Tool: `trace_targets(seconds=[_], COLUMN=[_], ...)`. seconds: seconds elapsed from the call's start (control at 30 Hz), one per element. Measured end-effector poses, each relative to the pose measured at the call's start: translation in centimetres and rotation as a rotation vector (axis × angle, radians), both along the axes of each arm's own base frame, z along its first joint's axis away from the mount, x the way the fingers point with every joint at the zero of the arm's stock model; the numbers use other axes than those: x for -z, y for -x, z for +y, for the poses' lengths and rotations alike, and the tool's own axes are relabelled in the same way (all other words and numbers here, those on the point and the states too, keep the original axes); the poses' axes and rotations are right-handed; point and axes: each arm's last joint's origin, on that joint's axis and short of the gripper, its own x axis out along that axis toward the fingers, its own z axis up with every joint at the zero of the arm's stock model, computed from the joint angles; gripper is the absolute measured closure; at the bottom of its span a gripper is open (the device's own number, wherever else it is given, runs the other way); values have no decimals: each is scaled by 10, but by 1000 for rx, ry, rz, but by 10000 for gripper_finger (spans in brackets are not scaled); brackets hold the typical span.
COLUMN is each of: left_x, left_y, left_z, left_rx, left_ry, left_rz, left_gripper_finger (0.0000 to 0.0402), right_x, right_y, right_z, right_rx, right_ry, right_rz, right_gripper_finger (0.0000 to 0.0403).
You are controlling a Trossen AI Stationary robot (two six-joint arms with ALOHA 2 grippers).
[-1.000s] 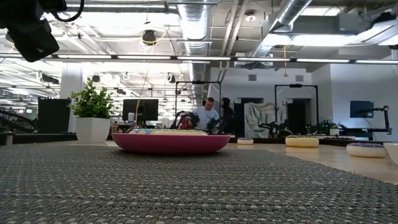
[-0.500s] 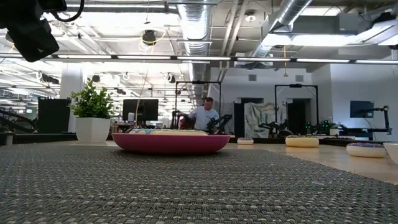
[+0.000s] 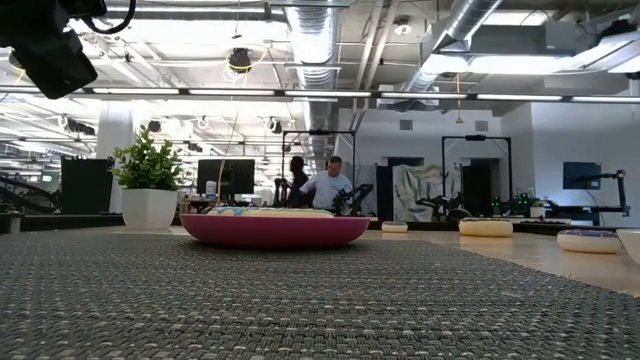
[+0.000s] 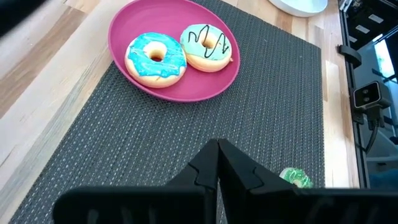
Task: Pick & Place donuts
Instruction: Put the large black donut on the pink plate
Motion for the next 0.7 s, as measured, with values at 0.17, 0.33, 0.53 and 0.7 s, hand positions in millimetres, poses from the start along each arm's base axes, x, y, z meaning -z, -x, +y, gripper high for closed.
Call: trace_targets(seconds=[0.17,0.33,0.53,0.7], left_x=[0,0,0,0], left_y=[0,0,0,0], left_z=[0,0,-1,-1], left_rx=[0,0,36,122], left_ry=[0,0,-2,-71], left_rz=[0,0,10,13], left_gripper_finger=[401,402,402,402], right_x=[-19,-30,-51,-71], right_y=[-17,-54,-116,-152], right_z=[3,9,11,-4], right_rx=[139,181,-101,-256], right_ry=[10,-79,-206,-167], right_rz=[-193,-537,-824,-1016], right_gripper_finger=[188,288,393,367])
